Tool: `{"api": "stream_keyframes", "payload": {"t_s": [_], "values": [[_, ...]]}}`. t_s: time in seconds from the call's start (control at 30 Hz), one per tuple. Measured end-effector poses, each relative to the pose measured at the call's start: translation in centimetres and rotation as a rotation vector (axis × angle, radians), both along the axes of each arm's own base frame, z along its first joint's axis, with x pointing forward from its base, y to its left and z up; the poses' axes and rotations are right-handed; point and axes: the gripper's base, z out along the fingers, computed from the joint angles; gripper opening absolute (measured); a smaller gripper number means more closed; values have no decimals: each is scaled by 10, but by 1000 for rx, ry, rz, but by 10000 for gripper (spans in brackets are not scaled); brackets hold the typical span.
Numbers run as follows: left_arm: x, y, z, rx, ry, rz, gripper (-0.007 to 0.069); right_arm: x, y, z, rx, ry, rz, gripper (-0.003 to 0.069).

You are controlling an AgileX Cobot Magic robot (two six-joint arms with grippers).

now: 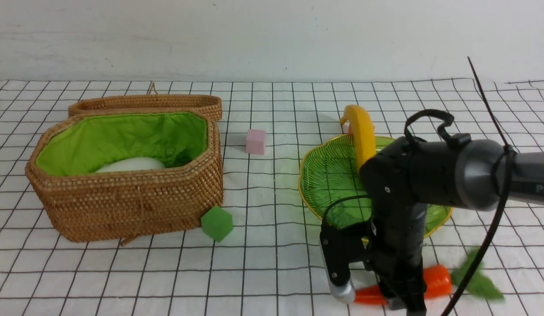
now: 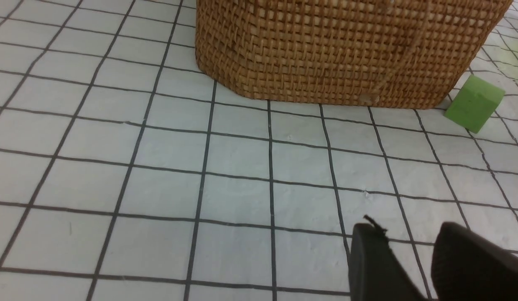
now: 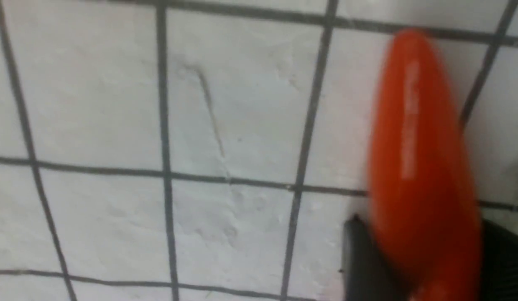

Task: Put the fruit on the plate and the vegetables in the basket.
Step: Use the right arm to grab a carrot and put it into the left basket

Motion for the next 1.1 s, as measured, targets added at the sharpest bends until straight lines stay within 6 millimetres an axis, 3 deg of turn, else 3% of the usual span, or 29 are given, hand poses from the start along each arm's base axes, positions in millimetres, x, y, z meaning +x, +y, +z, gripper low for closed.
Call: {"api": "stream_keyframes", "payload": {"t_s": [0.07, 0.17, 0.27, 0.47, 0.5, 0.53, 0.6, 0.73, 0.8, 0.83, 0.93, 1.1], "values": [[0, 0, 0, 0, 0, 0, 217, -1, 1, 3, -3, 12, -22, 269], [0, 0, 0, 0, 0, 0, 218, -3, 6, 27, 46, 20, -61, 274], [0, 0, 0, 0, 0, 0, 221, 0, 26, 91, 271, -14, -128, 274], [0, 0, 0, 0, 0, 0, 229, 15, 81, 214, 941, -126, -198, 274], [0, 0, 0, 0, 0, 0, 229, 16, 83, 214, 957, -123, -205, 274], [0, 0, 0, 0, 0, 0, 230, 23, 97, 236, 1107, -167, -220, 274], [0, 0, 0, 0, 0, 0, 232, 36, 115, 251, 1263, -229, -259, 274], [0, 0, 0, 0, 0, 0, 233, 63, 153, 243, 1422, -339, -332, 274], [0, 0, 0, 0, 0, 0, 236, 83, 184, 213, 1462, -447, -357, 274], [0, 0, 0, 0, 0, 0, 236, 85, 186, 211, 1467, -468, -361, 274], [0, 0, 0, 0, 0, 0, 236, 99, 214, 165, 1446, -549, -370, 274], [0, 0, 0, 0, 0, 0, 236, 101, 228, 127, 1380, -501, -349, 303]]}}
